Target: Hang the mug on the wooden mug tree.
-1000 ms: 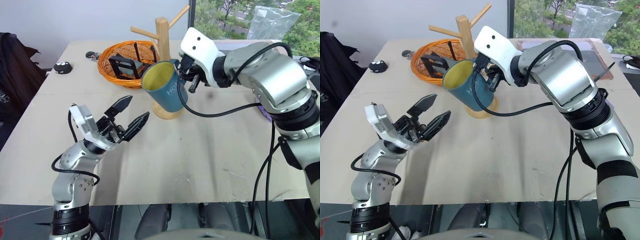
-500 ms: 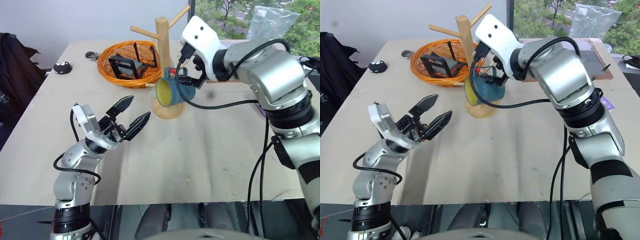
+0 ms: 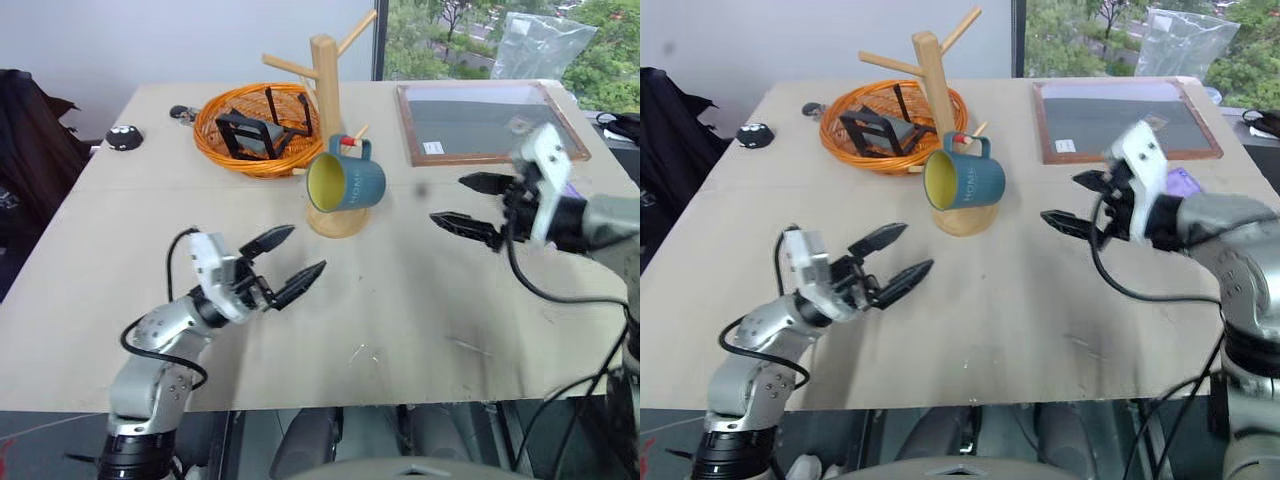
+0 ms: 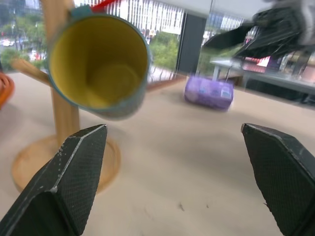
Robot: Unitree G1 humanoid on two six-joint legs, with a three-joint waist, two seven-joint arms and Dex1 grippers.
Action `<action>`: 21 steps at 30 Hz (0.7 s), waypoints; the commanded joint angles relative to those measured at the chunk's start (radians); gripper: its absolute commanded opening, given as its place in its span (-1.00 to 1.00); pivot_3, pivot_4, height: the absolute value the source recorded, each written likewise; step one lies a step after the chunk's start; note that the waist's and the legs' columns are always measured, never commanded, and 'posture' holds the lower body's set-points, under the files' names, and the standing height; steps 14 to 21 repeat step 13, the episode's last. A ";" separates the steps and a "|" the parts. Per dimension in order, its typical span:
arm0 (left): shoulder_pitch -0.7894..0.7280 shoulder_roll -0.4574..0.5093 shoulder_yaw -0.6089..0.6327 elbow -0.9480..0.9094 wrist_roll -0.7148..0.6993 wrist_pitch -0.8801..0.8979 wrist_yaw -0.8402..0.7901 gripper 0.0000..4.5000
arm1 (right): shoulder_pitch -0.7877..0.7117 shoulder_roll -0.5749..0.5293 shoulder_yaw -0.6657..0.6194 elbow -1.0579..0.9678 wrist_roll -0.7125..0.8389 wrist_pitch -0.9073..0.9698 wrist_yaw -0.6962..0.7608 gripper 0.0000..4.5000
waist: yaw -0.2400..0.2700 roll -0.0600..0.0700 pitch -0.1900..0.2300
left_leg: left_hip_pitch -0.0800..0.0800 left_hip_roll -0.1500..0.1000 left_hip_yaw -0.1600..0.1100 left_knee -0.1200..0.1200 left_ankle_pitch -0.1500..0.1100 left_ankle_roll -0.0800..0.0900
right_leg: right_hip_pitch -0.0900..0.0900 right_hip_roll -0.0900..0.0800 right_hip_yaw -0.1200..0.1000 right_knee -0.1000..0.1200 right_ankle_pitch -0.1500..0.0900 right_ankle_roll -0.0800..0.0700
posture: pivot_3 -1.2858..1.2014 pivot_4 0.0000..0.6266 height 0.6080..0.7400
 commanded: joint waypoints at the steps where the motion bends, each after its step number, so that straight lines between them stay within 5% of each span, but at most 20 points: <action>1: 0.051 0.018 -0.060 -0.046 0.087 0.051 0.072 1.00 | 0.237 0.088 -0.041 -0.019 -0.030 -0.295 0.038 0.99 | 0.000 0.001 0.001 | 0.000 -0.001 0.000 0.000 0.000 0.000 | 0.000 0.000 0.000 0.001 0.000 0.000 | 0.03 -0.52 1.00; 4: 0.097 0.027 -0.103 -0.050 0.149 0.061 0.100 1.00 | 0.414 0.148 -0.009 0.092 -0.101 -0.527 0.066 0.99 | -0.004 0.002 0.002 | 0.004 -0.002 0.003 0.000 0.000 0.000 | 0.002 -0.001 0.003 0.001 0.000 0.000 | 0.03 -0.52 1.00; 10: 0.139 0.038 -0.120 -0.071 0.175 0.062 0.100 1.00 | 0.531 0.142 0.031 0.282 -0.183 -0.803 0.120 0.99 | -0.004 0.002 0.001 | 0.014 0.000 0.005 0.000 0.000 0.000 | 0.010 0.001 0.005 0.000 -0.001 0.001 | 0.03 -0.52 1.00; 21: 0.145 0.037 -0.117 -0.074 0.188 0.058 0.106 1.00 | 0.540 0.135 0.038 0.327 -0.167 -0.840 0.135 0.99 | -0.004 0.002 0.001 | 0.013 0.001 0.005 0.000 0.000 0.000 | 0.010 0.001 0.005 0.000 -0.001 0.000 | 0.03 -0.52 1.00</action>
